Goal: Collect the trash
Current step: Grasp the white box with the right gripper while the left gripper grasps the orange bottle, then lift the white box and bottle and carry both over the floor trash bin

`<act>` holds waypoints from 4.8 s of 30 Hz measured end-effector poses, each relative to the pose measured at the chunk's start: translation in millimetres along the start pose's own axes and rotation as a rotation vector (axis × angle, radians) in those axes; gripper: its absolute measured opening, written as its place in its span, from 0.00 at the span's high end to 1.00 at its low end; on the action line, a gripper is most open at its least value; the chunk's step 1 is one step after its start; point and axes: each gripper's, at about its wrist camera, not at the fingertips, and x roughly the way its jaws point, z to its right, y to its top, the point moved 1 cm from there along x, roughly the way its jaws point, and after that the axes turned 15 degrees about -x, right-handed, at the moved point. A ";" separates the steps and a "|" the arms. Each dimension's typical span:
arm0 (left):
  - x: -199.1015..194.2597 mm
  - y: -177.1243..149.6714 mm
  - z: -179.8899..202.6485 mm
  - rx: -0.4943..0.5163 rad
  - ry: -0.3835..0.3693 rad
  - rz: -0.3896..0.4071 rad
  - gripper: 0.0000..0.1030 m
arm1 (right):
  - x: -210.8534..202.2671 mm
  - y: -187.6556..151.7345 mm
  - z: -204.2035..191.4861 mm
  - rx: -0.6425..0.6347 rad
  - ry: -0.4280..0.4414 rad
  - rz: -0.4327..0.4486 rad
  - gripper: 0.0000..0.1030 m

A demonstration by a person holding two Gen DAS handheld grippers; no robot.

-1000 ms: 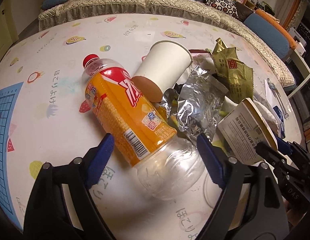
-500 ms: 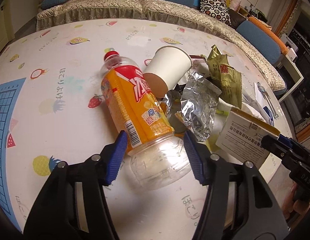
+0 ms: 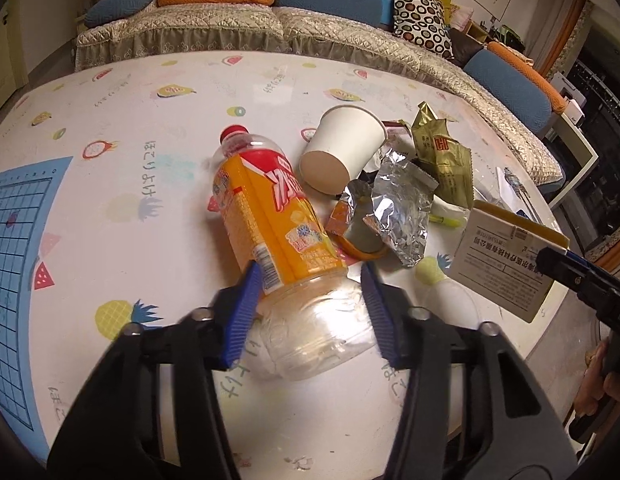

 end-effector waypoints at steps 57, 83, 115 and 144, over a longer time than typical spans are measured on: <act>-13.2 -52.5 106.6 0.210 -0.060 -0.069 0.94 | -111.2 -60.3 37.5 0.126 -0.073 0.069 0.60; 50.5 -135.9 167.1 0.303 -0.014 -0.216 0.12 | -94.1 -124.5 92.3 0.252 -0.082 -0.002 0.60; -0.4 -147.8 213.8 0.399 -0.101 -0.163 0.45 | -170.2 -141.5 96.8 0.284 -0.057 0.142 0.60; 19.9 -369.3 228.8 0.918 -0.107 -0.532 0.45 | -170.9 -396.4 99.4 0.633 -0.122 -0.162 0.60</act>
